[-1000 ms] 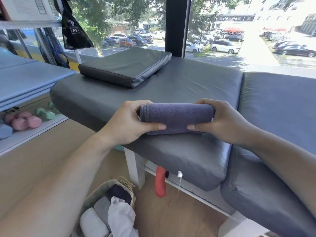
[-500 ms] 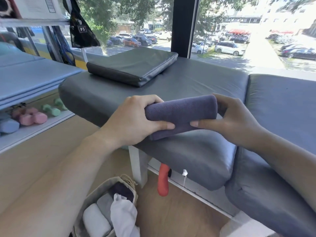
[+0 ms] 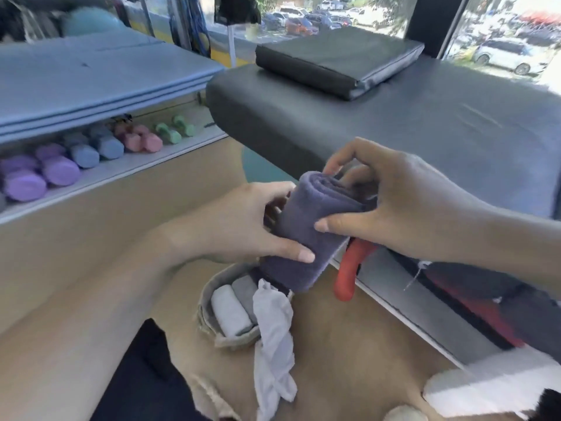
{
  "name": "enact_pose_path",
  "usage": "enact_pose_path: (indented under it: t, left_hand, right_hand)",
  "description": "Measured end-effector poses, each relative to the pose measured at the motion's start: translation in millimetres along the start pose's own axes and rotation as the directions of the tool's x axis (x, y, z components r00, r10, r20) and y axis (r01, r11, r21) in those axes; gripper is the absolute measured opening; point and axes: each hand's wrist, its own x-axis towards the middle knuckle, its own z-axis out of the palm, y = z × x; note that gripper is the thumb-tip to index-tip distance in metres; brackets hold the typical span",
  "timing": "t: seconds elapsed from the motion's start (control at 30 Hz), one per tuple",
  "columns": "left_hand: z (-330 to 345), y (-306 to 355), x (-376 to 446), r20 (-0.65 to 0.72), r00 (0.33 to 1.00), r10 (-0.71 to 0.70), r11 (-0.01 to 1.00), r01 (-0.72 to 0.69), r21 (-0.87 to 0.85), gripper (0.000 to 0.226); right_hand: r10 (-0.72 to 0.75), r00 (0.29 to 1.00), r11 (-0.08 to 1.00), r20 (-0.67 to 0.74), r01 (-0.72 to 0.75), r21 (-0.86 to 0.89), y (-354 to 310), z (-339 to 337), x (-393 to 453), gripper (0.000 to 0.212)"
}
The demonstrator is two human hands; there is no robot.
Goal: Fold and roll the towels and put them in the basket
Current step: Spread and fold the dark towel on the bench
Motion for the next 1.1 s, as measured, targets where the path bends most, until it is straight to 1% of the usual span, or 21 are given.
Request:
enact_pose_path:
  t: [0.1, 0.2, 0.3, 0.4, 0.47, 0.5, 0.57, 0.67, 0.77, 0.8, 0.87, 0.93, 0.97, 1.03, 1.1]
  left_hand:
    - [-8, -24, -7, -0.042, 0.999, -0.003, 0.993, -0.002, -0.118, 0.065]
    - [-20, -62, -13, -0.074, 0.994, -0.084, 0.982, 0.069, -0.177, 0.062]
    - [-26, -101, -16, -0.112, 0.976, -0.185, 0.959, 0.155, -0.237, 0.063]
    - [-27, -133, -17, -0.153, 0.93, -0.335, 0.892, 0.261, -0.369, 0.063]
    - [-25, -148, -17, -0.125, 0.9, -0.419, 0.823, 0.318, -0.471, 0.056]
    - [-23, -153, -18, -0.107, 0.887, -0.45, 0.792, 0.341, -0.506, 0.049]
    - [-19, -163, -18, -0.077, 0.862, -0.501, 0.741, 0.381, -0.553, 0.037]
    - [-17, -179, -16, -0.039, 0.829, -0.557, 0.697, 0.441, -0.566, 0.039]
    - [-17, -193, -13, -0.001, 0.798, -0.603, 0.675, 0.51, -0.534, 0.044]
    - [-17, -197, -12, -0.013, 0.782, -0.623, 0.671, 0.526, -0.522, 0.047]
    - [-17, -204, -7, -0.088, 0.734, -0.674, 0.664, 0.549, -0.508, 0.056]
    - [-18, -207, -3, -0.158, 0.681, -0.715, 0.653, 0.569, -0.499, 0.065]
    - [-19, -208, 0, -0.173, 0.668, -0.724, 0.652, 0.579, -0.49, 0.068]
    - [-19, -208, 4, -0.172, 0.664, -0.728, 0.655, 0.6, -0.459, 0.072]
    - [-17, -210, 9, -0.154, 0.664, -0.732, 0.654, 0.622, -0.43, 0.074]
  right_hand:
    - [0.019, 1.0, 0.999, -0.003, -0.019, 0.035, -11, 38, 26, 0.048]
    - [0.055, 0.998, 0.993, 0.016, -0.056, 0.102, -11, 76, 57, 0.054]
    - [0.155, 0.984, 0.949, 0.09, -0.174, 0.265, -1, 116, 88, 0.064]
    - [0.197, 0.953, 0.837, 0.233, -0.287, 0.467, 18, 156, 109, 0.066]
    - [0.182, 0.919, 0.749, 0.349, -0.359, 0.556, 32, 180, 114, 0.063]
    - [0.176, 0.906, 0.713, 0.384, -0.387, 0.584, 39, 190, 115, 0.062]
    - [0.174, 0.894, 0.656, 0.412, -0.418, 0.628, 51, 209, 116, 0.06]
    - [0.209, 0.877, 0.526, 0.433, -0.474, 0.706, 63, 233, 120, 0.053]
    - [0.182, 0.844, 0.405, 0.505, -0.532, 0.743, 69, 249, 126, 0.055]
    - [0.17, 0.834, 0.367, 0.524, -0.547, 0.752, 72, 255, 128, 0.055]
    - [0.183, 0.823, 0.314, 0.538, -0.567, 0.761, 80, 266, 133, 0.048]
    - [0.248, 0.813, 0.31, 0.527, -0.582, 0.752, 92, 284, 135, 0.034]
    - [0.292, 0.8, 0.326, 0.524, -0.598, 0.732, 98, 296, 135, 0.029]
    - [0.381, 0.759, 0.359, 0.527, -0.647, 0.673, 113, 325, 131, 0.025]
    - [0.448, 0.713, 0.386, 0.539, -0.699, 0.602, 129, 359, 123, 0.025]
